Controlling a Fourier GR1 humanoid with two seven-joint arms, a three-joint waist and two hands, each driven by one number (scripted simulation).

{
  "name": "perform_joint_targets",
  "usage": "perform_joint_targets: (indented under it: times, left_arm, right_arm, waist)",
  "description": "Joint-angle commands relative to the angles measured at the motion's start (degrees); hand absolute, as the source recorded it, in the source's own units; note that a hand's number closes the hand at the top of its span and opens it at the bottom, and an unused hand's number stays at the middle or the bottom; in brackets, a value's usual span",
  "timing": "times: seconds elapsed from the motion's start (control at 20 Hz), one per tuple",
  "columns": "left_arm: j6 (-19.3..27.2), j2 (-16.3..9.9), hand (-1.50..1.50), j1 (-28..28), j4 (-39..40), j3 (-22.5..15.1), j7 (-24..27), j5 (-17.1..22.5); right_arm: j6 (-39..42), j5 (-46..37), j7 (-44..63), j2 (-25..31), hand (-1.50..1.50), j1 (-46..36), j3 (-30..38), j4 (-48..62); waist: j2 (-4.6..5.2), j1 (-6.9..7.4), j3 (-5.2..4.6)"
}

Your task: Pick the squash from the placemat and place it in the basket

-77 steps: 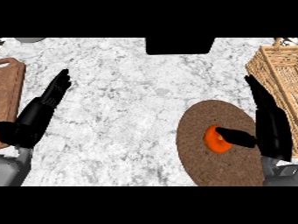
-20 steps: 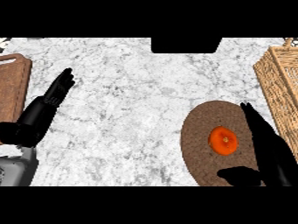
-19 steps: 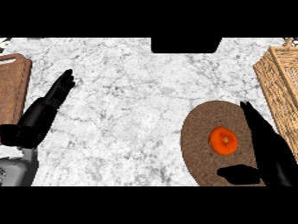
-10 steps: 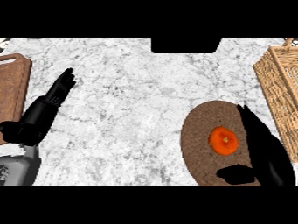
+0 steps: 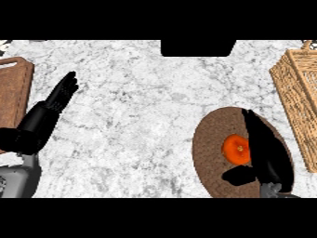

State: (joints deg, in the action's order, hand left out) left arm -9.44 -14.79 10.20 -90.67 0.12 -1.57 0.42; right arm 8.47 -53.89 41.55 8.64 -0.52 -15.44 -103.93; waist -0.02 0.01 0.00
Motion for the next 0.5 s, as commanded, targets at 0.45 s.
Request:
perform_joint_targets:
  times: [0.45]
  left_arm:
    - [-0.7,2.9,0.0,-1.3,-0.5,1.8,2.1,-3.0]
  right_arm:
    - [-3.8,-0.5,-7.2,-2.6,-1.5,-0.9,3.7,12.2]
  waist:
    - [0.02,0.03,0.01]
